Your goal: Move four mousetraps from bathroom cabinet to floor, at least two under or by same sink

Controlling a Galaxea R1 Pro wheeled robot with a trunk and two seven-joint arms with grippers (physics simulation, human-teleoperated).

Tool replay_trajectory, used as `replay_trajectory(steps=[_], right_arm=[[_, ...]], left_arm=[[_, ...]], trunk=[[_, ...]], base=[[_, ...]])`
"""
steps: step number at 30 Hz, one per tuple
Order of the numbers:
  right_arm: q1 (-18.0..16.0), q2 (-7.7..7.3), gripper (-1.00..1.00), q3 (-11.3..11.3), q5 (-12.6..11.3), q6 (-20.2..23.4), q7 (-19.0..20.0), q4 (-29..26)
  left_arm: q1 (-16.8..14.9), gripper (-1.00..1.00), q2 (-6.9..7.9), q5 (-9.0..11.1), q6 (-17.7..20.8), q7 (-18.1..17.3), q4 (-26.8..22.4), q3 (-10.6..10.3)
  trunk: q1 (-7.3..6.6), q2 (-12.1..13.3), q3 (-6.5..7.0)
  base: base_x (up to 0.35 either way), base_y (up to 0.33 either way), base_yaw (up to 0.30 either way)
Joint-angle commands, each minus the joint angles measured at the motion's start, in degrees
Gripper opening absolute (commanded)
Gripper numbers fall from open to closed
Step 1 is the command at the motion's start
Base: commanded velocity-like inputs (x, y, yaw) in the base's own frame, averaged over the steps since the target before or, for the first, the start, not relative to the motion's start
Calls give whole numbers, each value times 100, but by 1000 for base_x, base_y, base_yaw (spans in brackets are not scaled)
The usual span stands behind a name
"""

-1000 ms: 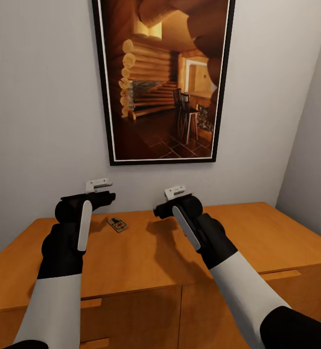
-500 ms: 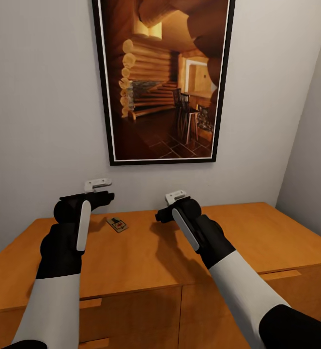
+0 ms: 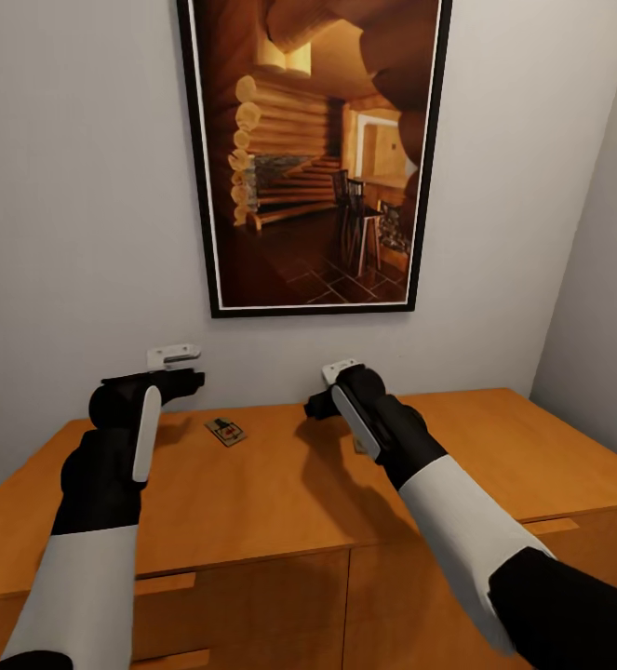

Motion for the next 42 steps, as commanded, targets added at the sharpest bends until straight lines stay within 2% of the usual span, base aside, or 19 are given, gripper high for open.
replay_trajectory(steps=[1,13,42], right_arm=[[-37,0,100,6,-88,16,-50,30],[-146,0,100,4,-302,16,-21,143],[-156,0,100,4,-291,16,-21,128]], left_arm=[[-5,100,19,-4,24,-1,-4,4],[-5,100,101,-48,24,-6,-30,3],[-5,100,65,5,24,-22,-52,3]], trunk=[[0,-3,-7],[0,-3,-7],[0,-3,-7]], base=[[0,0,0],[0,0,0],[0,0,0]])
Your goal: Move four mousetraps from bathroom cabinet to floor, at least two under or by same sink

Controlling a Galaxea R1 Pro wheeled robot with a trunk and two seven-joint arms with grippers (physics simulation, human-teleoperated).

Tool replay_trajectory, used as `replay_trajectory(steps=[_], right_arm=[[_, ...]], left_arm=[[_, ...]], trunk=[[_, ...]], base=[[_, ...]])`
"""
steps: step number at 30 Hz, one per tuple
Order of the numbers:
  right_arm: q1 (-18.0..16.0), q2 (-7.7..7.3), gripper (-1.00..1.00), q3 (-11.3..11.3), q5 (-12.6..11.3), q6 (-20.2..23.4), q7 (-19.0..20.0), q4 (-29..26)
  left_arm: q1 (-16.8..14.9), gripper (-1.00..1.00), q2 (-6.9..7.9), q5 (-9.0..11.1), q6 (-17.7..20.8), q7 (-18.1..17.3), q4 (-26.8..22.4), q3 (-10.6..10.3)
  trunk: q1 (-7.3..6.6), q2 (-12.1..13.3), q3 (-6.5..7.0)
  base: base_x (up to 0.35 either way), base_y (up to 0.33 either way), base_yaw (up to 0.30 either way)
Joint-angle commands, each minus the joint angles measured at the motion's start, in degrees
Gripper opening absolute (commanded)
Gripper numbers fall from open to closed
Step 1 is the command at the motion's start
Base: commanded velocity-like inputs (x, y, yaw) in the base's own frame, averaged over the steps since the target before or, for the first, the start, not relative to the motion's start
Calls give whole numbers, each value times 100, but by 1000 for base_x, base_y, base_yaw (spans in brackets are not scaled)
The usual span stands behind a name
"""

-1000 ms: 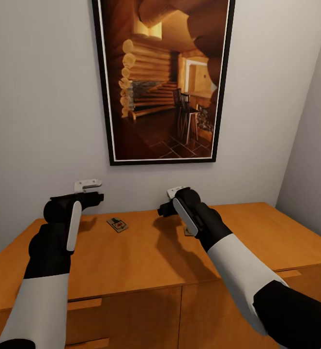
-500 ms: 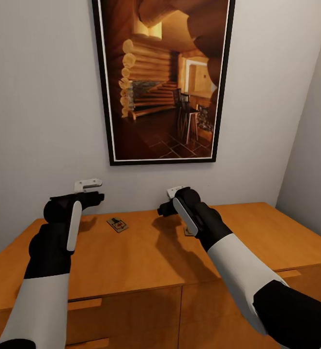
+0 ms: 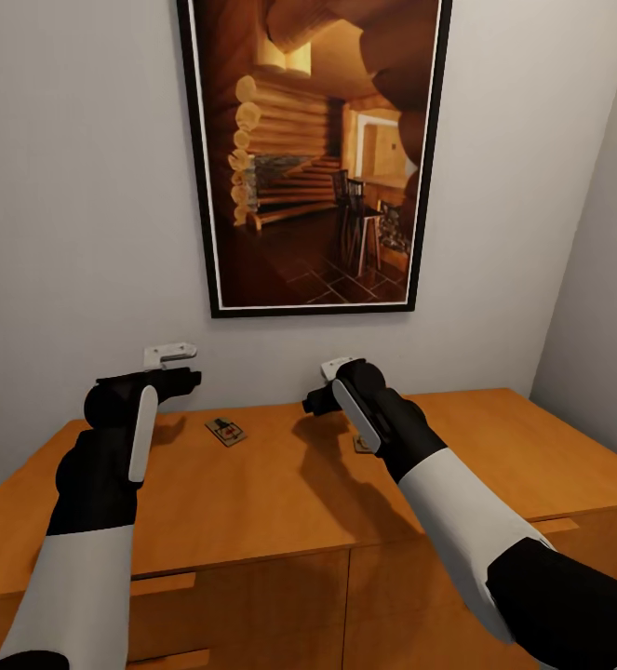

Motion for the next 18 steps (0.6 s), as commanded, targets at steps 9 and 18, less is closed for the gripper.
replay_trajectory(steps=[9,18], right_arm=[[-5,0,100,7,-54,15,-66,-3],[-5,0,100,-1,-52,15,-70,-3]], left_arm=[[-5,100,7,29,24,0,2,26],[-5,100,13,132,24,1,0,32]], trunk=[[-1,-3,-7],[-1,-3,-7]], base=[[0,0,0],[0,0,0]])
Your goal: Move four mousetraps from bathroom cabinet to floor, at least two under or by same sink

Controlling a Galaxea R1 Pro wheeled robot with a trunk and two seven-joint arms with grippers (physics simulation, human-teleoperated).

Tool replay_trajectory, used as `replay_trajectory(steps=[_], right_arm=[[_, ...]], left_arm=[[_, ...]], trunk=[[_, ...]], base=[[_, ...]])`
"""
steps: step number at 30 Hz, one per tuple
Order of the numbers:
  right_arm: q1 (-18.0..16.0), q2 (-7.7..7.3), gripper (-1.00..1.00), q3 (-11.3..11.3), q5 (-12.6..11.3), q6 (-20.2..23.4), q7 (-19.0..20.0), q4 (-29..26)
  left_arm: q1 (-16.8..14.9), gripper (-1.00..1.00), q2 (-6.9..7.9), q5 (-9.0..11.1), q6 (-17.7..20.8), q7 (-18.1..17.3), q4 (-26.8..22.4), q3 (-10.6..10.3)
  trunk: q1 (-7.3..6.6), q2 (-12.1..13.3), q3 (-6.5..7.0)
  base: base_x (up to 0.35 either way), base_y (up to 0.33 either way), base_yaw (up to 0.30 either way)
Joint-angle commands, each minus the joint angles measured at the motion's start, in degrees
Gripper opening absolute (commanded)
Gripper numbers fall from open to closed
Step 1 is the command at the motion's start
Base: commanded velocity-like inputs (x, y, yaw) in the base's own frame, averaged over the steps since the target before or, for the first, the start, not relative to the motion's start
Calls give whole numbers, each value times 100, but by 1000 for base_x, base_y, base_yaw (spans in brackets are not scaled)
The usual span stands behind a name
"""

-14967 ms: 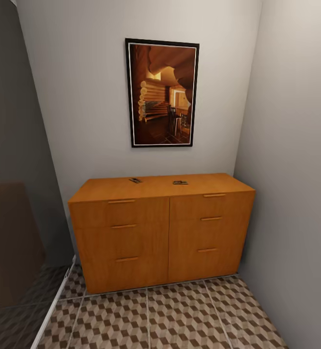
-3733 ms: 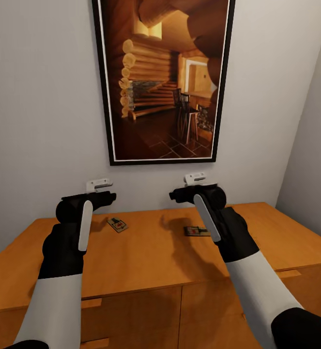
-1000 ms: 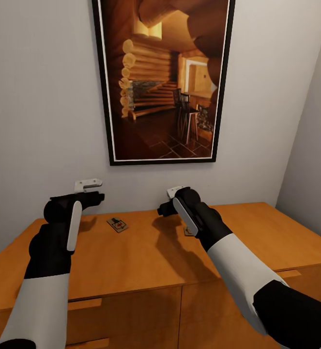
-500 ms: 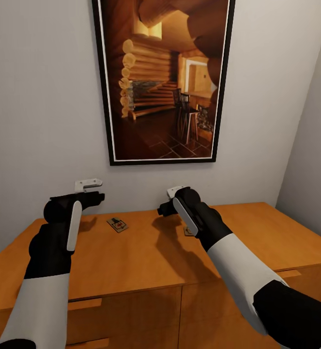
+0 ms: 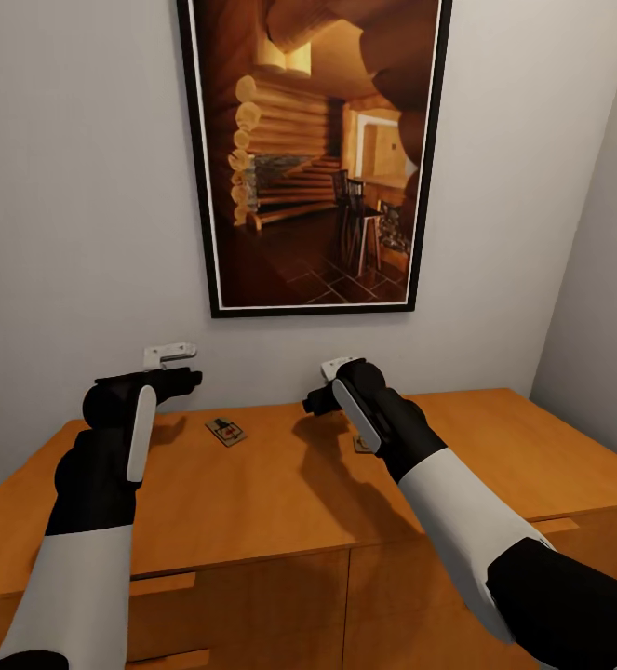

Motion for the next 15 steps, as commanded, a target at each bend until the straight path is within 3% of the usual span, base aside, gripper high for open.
replay_trajectory(steps=[1,15], right_arm=[[-5,0,100,5,-60,15,-60,-4],[-5,0,100,-4,-60,15,-69,-5]], left_arm=[[-5,100,-4,13,24,12,-6,6],[10,100,-21,55,24,11,38,6]], trunk=[[-1,-3,-7],[-1,-3,-7]], base=[[0,0,0],[0,0,0]])
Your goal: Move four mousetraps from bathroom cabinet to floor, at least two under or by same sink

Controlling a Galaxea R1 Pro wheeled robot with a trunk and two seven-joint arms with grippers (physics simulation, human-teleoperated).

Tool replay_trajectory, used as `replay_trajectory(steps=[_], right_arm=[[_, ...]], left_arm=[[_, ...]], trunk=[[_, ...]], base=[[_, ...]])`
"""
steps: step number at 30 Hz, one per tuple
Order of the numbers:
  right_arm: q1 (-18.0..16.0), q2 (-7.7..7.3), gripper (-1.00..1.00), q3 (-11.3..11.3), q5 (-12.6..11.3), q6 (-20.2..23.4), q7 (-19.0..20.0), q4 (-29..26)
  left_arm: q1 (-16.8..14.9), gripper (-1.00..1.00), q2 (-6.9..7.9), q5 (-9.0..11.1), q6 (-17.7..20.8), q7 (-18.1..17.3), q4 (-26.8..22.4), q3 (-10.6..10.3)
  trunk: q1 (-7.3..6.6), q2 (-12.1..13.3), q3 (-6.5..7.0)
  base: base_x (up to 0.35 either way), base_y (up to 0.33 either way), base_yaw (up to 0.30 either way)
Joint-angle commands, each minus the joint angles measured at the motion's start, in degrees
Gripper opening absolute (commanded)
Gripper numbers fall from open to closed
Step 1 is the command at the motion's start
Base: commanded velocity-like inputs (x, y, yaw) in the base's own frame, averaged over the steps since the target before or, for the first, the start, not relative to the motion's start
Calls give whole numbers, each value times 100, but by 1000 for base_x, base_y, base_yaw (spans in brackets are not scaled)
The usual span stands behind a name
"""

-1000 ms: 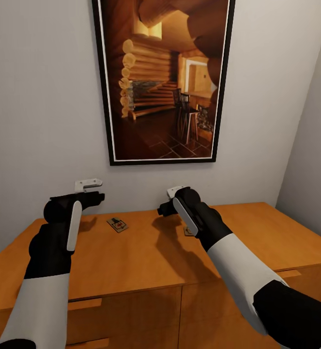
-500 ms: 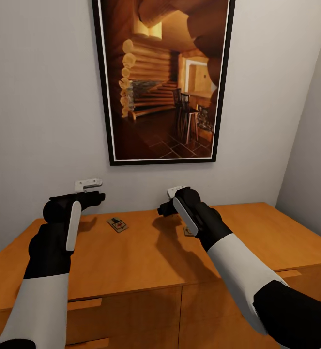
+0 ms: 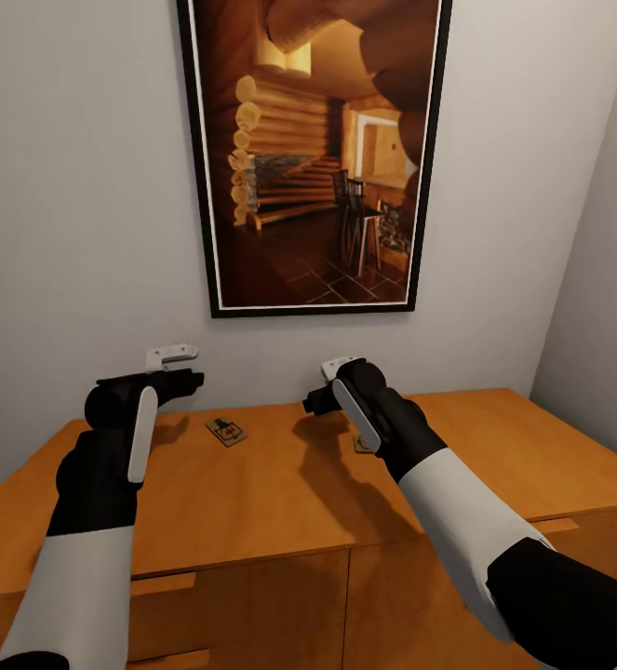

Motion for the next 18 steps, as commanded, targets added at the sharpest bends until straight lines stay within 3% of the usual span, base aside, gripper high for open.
replay_trajectory(steps=[1,18], right_arm=[[-5,0,100,5,-60,15,-58,-2],[-5,0,100,-8,-60,15,-73,-13]], left_arm=[[4,100,-4,8,24,17,-10,6],[347,100,-8,21,-2,10,-80,-37]], trunk=[[-1,-3,-7],[-1,-3,-7]], base=[[0,0,0],[0,0,0]])
